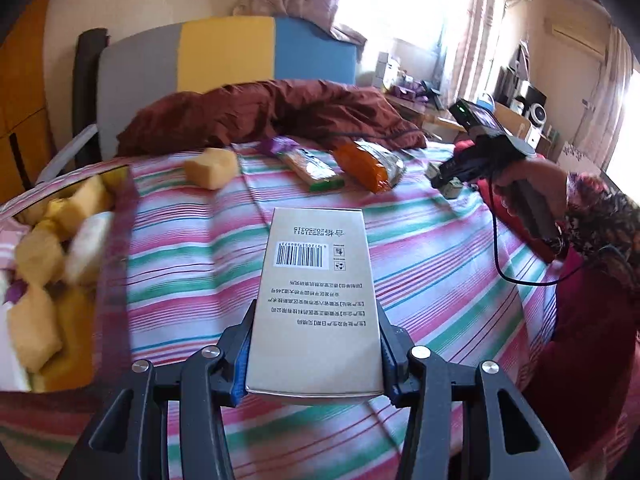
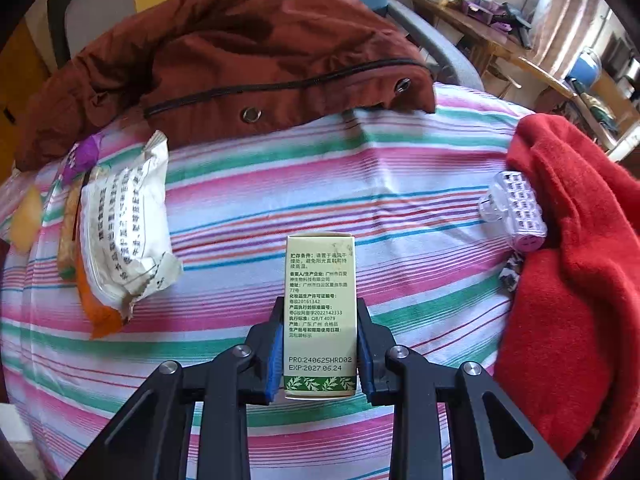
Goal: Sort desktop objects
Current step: 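Carry both medicine boxes over the gold tray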
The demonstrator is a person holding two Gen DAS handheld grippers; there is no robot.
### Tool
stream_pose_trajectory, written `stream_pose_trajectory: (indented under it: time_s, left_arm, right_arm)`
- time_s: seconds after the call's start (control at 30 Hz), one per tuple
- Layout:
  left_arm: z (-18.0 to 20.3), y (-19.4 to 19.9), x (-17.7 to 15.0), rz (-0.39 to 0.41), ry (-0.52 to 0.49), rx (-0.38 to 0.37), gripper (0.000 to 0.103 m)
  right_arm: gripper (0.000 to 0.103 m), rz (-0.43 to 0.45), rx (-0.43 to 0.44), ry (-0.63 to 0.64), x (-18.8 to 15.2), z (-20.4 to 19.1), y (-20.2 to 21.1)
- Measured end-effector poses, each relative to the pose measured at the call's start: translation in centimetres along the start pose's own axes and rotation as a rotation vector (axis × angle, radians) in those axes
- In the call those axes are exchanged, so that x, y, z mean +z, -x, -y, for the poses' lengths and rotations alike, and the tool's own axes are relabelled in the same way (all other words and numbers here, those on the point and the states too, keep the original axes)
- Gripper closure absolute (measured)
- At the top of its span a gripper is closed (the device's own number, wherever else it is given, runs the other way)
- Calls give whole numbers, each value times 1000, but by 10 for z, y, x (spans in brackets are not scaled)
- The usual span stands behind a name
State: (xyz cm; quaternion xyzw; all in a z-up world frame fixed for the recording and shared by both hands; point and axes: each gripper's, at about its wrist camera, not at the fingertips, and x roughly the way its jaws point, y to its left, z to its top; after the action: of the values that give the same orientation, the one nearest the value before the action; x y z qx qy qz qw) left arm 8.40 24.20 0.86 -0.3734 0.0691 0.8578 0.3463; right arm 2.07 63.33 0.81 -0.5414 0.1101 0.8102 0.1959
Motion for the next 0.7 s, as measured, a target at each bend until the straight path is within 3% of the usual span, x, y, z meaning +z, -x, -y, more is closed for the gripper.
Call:
stream_pose_trajectory:
  time_s: [0.23,0.33,0.47,0.7]
  left_arm:
    - [-54,47,-4,56,111,52,53]
    - [-76,58,-5,68,153,76,53]
    - [-106,70,-5,91,223,105,53]
    - [-154,78,-4,93,308,124,53]
  right_arm:
    - [73,193,-58,92,15,-28,23]
    - [73,217,-71,153,18,-52,32]
    - [73,211,22,183,23,-66,22]
    - [73,232,211,397,-14,-182,68]
